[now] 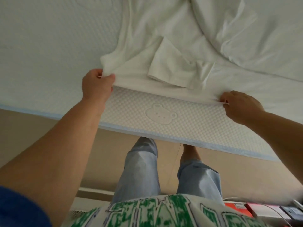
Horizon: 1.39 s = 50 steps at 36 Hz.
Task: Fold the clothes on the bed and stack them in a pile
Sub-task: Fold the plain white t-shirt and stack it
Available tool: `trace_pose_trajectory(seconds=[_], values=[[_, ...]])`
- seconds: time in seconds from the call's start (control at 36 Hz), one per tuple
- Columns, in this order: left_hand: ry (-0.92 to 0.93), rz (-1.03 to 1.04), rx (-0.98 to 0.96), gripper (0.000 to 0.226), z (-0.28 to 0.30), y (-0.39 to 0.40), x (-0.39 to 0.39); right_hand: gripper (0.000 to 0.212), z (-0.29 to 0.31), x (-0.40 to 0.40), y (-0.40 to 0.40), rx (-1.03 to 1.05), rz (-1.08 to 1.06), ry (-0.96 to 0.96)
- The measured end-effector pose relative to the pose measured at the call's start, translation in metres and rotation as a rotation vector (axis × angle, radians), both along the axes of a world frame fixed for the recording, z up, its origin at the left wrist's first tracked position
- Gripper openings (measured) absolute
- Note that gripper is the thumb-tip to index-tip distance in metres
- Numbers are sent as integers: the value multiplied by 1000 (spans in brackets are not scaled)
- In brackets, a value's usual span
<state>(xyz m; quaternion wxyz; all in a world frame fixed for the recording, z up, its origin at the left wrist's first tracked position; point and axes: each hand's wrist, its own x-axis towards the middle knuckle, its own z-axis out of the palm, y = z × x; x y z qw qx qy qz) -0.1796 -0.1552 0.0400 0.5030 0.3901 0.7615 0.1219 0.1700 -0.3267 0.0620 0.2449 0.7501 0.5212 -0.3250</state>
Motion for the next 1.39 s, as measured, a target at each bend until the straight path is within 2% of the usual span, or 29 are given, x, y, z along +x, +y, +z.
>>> trace_pose_trajectory(seconds=[0.08, 0.19, 0.28, 0.33, 0.36, 0.44, 0.47, 0.58, 0.64, 0.67, 0.75, 0.81, 0.86, 0.94, 1.06, 1.11, 1.19, 1.28, 1.33, 1.39], values=[[170, -164, -76, 27, -11, -12, -5, 19, 0, -4, 9, -92, 0, -10], [375, -139, 29, 39, -7, -11, 3, 25, 6, -8, 24, -178, -36, 11], [475, -180, 285, 39, 5, -5, 17, 18, 12, -18, 38, 88, -203, 101], [409, -298, 372, 33, 12, -4, 34, 14, 15, -28, 53, 291, -377, 153], [361, -366, 361, 31, 13, -3, 46, 22, 15, -33, 62, 324, -489, 168], [246, -546, 143, 36, 10, -1, 79, 55, 8, -46, 89, 215, -880, 311], [226, -571, 72, 40, 7, 1, 88, 56, 7, -51, 95, 171, -1031, 398], [127, -482, -79, 47, 2, 17, 110, 28, -1, -59, 107, 222, -1491, 659], [48, -441, -168, 53, 5, 22, 118, 21, -3, -58, 107, 256, -1581, 763], [1, -411, -202, 48, 8, 23, 121, 22, -4, -56, 105, 255, -1603, 801], [-212, -200, -223, 12, 17, 22, 124, 27, -6, -51, 97, 224, -1644, 852], [-311, -28, -184, 21, 20, 17, 117, 22, -6, -48, 91, 204, -1635, 843], [-323, 24, -144, 24, 19, 7, 105, 20, -7, -45, 87, 174, -1606, 828], [-193, -105, -175, 19, 10, -20, 88, 21, -12, -40, 81, 131, -1485, 801], [-11, -215, -151, 15, -5, -39, 82, 18, -18, -34, 74, 128, -1087, 561], [92, -287, -75, 13, -6, -34, 86, 25, -17, -31, 74, 137, -984, 487], [193, -362, 26, 18, -1, -18, 93, 34, -15, -27, 77, 197, -933, 411], [229, -470, 15, 36, 2, 0, 105, 30, -12, -24, 84, 249, -895, 367], [229, -556, -34, 38, 2, 11, 114, 32, -12, -24, 91, 232, -955, 391], [177, -499, -81, 38, -2, 21, 120, 27, -15, -22, 96, 210, -1078, 424]])
